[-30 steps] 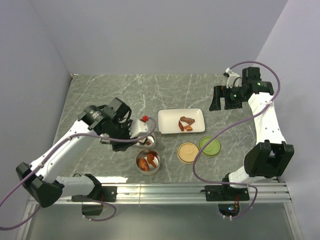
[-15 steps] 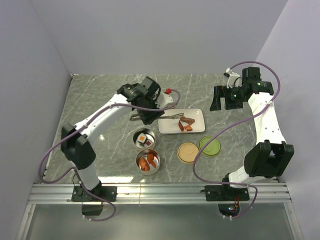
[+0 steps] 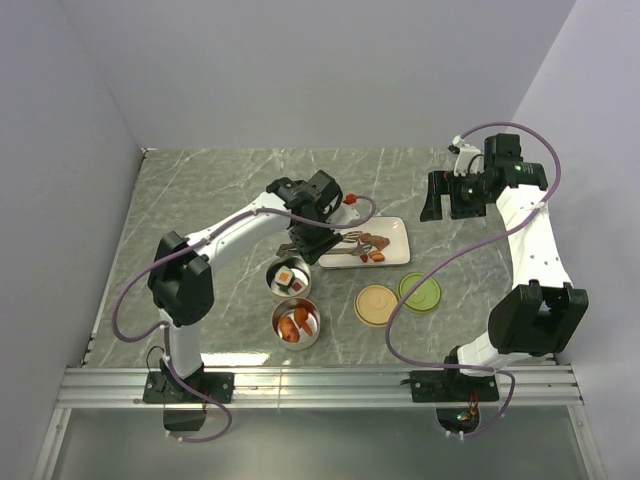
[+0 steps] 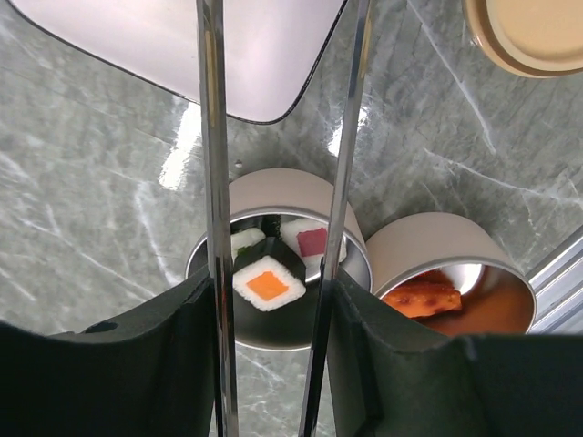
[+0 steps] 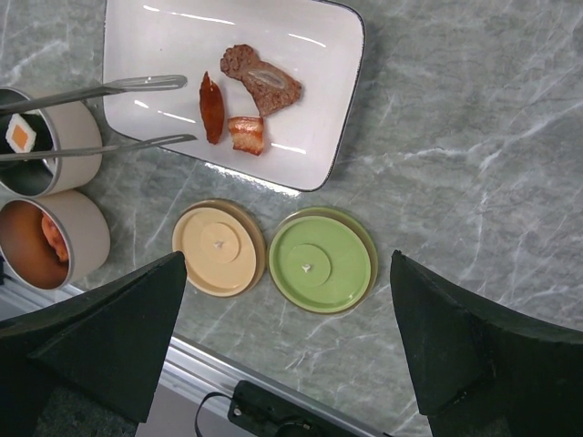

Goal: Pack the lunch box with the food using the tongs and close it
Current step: Pick up the food using the clamp

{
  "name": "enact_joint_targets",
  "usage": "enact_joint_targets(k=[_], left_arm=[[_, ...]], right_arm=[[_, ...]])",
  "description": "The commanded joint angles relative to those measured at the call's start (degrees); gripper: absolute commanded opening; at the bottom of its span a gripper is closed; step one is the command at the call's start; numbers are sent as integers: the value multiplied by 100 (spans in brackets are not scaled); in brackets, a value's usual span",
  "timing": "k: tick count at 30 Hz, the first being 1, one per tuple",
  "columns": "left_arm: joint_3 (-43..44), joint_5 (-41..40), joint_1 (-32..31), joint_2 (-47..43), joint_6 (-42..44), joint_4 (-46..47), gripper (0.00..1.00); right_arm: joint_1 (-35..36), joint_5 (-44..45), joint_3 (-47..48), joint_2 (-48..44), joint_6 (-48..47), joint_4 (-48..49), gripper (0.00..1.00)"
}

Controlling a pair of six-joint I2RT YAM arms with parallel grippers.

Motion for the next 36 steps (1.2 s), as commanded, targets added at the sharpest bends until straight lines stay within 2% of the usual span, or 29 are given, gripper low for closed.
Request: enact_joint_targets(k=[1,11,21,30,36], left_arm=[[70,136,-52,169,-204,59,47],[176,207,-96,469,-265,50,49],[510,57,-105,838,-239,33,44],[220,-338,61,575,-230,59,38],[105,-373,193,329,-177,120,28]], right_arm=[[-44,0,151,-116,52,148,100],[-52,0,142,-116,43,166,100],[-44,9,143,-98,34,166,100],[-52,-9,116,-124,34,184,100],[-52,-9,98,-151,43,192,100]])
